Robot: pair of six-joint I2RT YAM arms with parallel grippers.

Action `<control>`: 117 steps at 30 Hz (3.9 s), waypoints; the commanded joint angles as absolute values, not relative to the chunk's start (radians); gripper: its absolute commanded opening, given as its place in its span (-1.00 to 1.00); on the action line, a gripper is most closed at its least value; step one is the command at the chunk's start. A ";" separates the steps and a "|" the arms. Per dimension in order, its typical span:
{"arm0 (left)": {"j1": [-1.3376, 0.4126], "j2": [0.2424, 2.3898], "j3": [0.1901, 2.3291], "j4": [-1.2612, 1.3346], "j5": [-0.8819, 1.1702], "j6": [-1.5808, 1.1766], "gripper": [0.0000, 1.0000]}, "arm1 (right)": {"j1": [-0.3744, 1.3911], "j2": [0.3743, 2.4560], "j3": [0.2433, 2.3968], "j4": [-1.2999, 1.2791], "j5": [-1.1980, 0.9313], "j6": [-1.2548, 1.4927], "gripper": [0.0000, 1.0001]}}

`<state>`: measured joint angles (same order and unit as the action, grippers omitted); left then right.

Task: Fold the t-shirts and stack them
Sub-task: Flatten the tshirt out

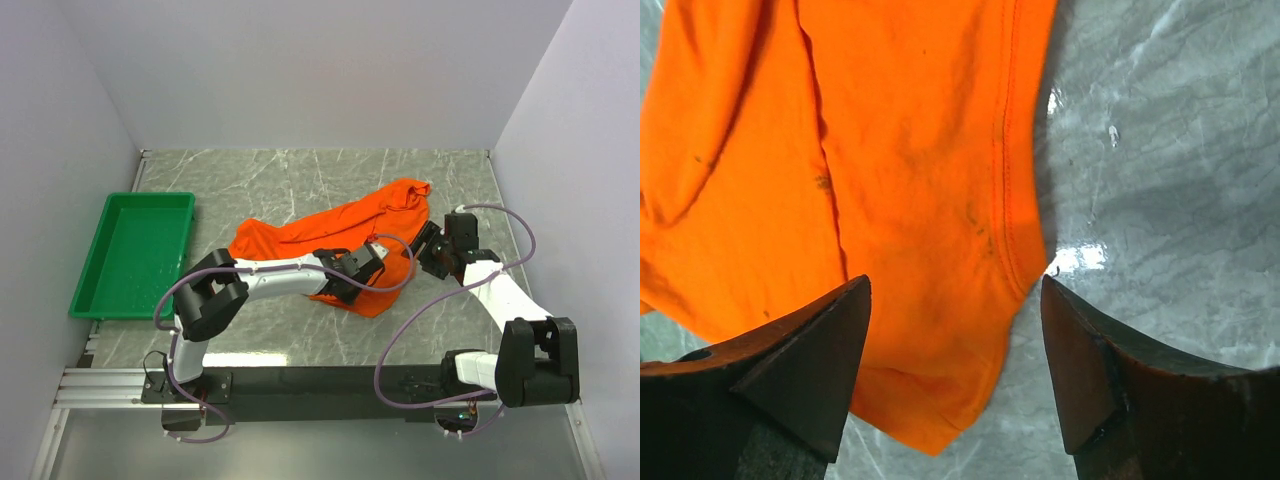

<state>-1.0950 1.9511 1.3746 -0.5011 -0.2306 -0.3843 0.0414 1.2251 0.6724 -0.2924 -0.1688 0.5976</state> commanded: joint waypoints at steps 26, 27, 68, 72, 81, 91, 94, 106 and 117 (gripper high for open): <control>-0.620 2.150 2.004 -0.354 -0.872 0.158 -0.66 | 0.049 1.192 0.652 -0.236 -0.229 0.549 0.47; -0.576 2.216 2.119 -0.316 -0.911 0.202 -0.23 | 0.052 1.192 0.652 -0.236 -0.235 0.548 0.47; -0.357 1.196 0.793 -0.430 -0.258 -0.534 0.85 | 0.937 1.913 1.341 -0.810 0.196 0.190 -0.67; -0.357 1.206 0.785 -0.416 -0.193 -0.520 0.86 | 0.936 1.784 1.241 -0.833 0.157 0.204 -1.00; -0.445 1.236 0.775 -0.388 0.006 -0.575 0.78 | 0.925 1.591 1.077 -0.851 0.003 0.216 -1.00; -0.463 1.339 0.834 -0.339 -0.005 -0.670 0.75 | 0.959 1.523 1.012 -0.936 -0.276 0.173 -1.00; -0.463 1.403 0.867 -0.341 -0.034 -0.649 0.76 | 0.957 1.479 1.032 -0.928 -0.304 0.167 -0.83; -0.462 1.669 1.110 -0.362 -0.113 -0.519 0.62 | 0.697 1.333 1.025 -0.775 -0.215 0.264 0.19; -0.462 1.902 1.345 -0.436 -0.173 -0.330 0.34 | 0.545 1.197 0.924 -0.661 -0.199 0.318 0.19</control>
<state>-0.4625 1.8782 1.2766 -0.4068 -0.1474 -0.4202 0.5674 1.2316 0.9401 -0.7200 -0.2070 0.2958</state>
